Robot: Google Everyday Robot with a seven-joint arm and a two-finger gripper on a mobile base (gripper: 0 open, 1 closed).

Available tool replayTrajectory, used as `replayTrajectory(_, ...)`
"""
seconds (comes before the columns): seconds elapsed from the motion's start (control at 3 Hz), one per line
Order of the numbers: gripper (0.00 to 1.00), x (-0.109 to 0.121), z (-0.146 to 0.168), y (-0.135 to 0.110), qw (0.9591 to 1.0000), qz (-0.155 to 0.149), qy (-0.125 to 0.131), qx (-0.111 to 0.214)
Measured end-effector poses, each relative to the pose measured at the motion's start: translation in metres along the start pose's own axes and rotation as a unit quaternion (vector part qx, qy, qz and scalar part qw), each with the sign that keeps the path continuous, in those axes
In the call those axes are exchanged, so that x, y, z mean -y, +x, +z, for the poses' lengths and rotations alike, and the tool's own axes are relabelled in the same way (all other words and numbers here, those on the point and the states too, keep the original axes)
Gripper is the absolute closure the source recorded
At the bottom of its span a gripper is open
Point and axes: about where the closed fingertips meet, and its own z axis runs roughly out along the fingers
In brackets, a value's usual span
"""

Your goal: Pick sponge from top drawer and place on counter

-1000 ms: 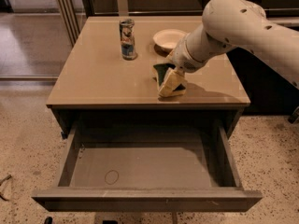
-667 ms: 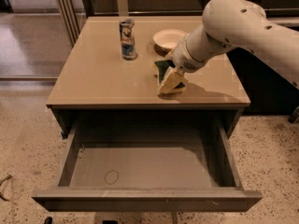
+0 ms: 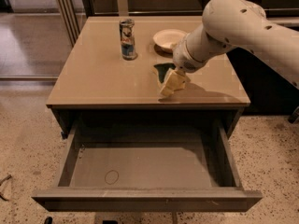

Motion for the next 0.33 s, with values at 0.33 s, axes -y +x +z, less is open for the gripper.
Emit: replayTrajectory(0.33, 0.00, 0.0000, 0.0000, 0.0000, 1.0000, 0.000, 0.000, 0.000)
